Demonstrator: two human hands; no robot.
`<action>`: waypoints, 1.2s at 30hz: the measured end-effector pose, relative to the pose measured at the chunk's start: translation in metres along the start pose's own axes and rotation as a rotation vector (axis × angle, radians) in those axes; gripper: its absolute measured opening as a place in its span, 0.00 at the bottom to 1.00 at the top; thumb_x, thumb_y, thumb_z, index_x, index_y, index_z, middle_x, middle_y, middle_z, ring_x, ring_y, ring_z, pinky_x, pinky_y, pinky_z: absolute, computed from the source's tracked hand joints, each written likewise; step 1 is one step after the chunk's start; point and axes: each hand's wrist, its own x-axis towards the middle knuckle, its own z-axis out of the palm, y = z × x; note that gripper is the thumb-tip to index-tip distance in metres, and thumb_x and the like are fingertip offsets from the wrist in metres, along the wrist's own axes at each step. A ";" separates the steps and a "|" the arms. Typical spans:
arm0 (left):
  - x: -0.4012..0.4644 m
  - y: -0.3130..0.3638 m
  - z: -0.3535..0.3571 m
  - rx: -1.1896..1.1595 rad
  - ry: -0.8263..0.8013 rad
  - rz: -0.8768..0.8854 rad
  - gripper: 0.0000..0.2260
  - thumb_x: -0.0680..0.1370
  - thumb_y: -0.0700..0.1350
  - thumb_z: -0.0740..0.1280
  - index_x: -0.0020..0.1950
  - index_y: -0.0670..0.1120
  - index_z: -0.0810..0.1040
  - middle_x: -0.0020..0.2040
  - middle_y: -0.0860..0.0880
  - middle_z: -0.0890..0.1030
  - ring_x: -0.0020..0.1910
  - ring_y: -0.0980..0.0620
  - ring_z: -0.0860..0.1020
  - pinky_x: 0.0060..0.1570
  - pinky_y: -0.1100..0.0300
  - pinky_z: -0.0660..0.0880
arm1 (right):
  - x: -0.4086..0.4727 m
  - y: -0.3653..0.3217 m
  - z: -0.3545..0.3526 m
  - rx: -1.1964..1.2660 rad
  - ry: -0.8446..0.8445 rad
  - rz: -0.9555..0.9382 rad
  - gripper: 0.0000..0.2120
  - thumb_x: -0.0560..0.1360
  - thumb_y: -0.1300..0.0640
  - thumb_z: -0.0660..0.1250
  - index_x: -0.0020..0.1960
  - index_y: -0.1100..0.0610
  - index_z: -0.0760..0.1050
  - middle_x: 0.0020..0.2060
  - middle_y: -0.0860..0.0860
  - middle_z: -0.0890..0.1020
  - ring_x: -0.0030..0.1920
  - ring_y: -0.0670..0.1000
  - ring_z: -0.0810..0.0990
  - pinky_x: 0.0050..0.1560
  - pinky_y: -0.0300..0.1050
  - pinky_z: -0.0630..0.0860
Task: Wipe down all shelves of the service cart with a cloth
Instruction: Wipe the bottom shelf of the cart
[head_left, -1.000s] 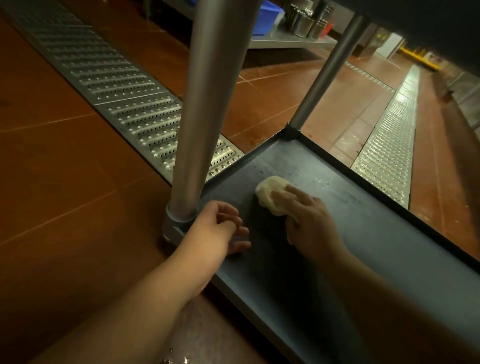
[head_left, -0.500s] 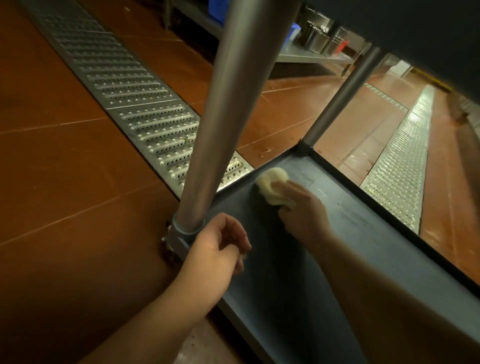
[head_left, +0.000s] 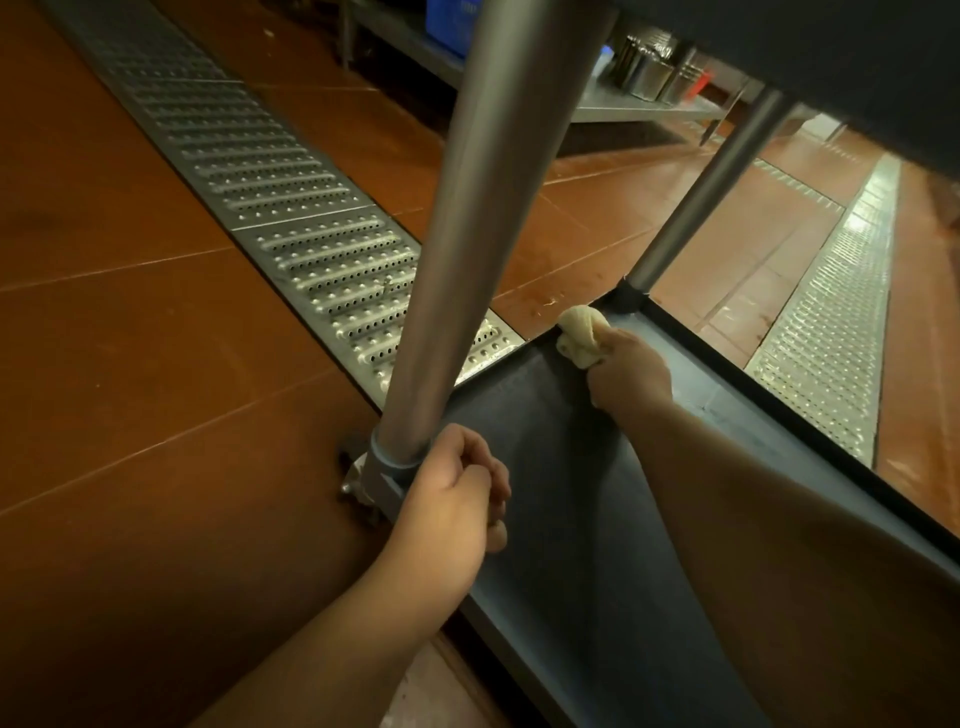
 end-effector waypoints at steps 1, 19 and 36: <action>-0.001 0.000 0.000 -0.007 -0.012 0.011 0.16 0.75 0.28 0.50 0.37 0.46 0.67 0.33 0.46 0.72 0.24 0.56 0.66 0.22 0.63 0.62 | -0.007 -0.006 0.000 -0.005 0.014 -0.026 0.24 0.76 0.61 0.64 0.70 0.44 0.72 0.57 0.53 0.79 0.51 0.53 0.79 0.51 0.50 0.80; -0.012 0.006 0.010 0.193 -0.044 0.055 0.14 0.77 0.32 0.53 0.37 0.47 0.69 0.33 0.42 0.70 0.21 0.54 0.63 0.21 0.66 0.58 | -0.159 0.034 -0.004 -0.024 -0.026 -0.161 0.31 0.78 0.60 0.64 0.76 0.39 0.62 0.72 0.49 0.68 0.64 0.56 0.71 0.66 0.56 0.74; -0.083 0.079 0.074 0.819 -0.337 -0.205 0.07 0.80 0.36 0.57 0.57 0.43 0.71 0.46 0.42 0.79 0.38 0.48 0.80 0.35 0.55 0.76 | -0.401 0.234 -0.125 -0.024 -0.139 0.714 0.46 0.71 0.59 0.73 0.80 0.41 0.51 0.70 0.56 0.68 0.61 0.66 0.70 0.61 0.62 0.73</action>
